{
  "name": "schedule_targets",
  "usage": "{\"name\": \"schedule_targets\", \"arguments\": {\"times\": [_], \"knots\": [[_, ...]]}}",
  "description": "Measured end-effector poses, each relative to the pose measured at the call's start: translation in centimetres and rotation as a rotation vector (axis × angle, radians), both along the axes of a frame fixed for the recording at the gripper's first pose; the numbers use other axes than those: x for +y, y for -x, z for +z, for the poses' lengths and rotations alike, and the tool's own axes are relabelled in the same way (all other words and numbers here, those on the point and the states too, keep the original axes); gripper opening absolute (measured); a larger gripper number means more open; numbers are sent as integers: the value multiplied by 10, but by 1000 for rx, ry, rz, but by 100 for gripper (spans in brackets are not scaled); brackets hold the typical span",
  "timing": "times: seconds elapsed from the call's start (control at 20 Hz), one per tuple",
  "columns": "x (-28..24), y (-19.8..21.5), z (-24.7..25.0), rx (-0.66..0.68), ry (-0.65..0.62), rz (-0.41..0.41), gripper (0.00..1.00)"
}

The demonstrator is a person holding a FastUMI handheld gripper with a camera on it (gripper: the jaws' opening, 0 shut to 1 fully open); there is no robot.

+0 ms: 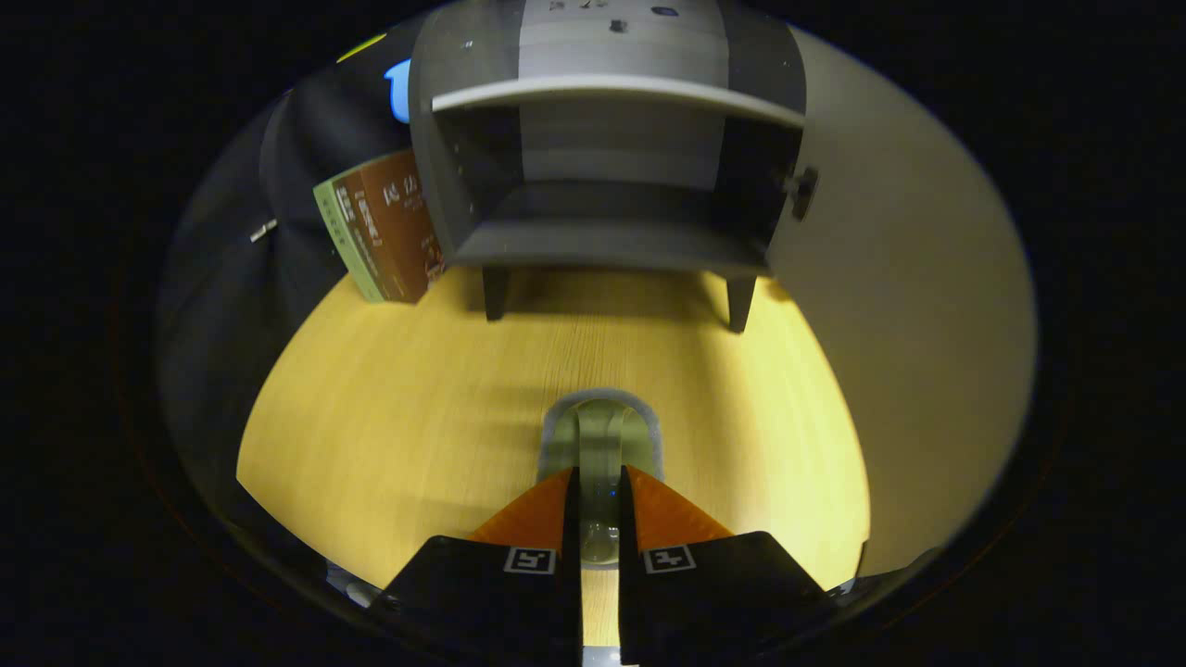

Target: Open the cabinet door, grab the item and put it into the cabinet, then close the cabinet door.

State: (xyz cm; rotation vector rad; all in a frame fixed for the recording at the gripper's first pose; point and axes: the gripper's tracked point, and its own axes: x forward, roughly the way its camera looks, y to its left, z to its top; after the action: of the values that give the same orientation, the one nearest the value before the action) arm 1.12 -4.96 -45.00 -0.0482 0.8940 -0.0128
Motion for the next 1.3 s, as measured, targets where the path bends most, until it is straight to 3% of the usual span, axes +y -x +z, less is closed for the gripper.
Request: {"name": "schedule_targets", "arguments": {"times": [0.45, 0.75, 1.0, 1.3], "knots": [[11, -129, 162, -351, 13, 87, 19], [16, -220, 243, -541, 12, 103, 19], [15, -287, 258, -585, 3, 77, 19], [7, -350, 222, -515, 8, 34, 19]]}}
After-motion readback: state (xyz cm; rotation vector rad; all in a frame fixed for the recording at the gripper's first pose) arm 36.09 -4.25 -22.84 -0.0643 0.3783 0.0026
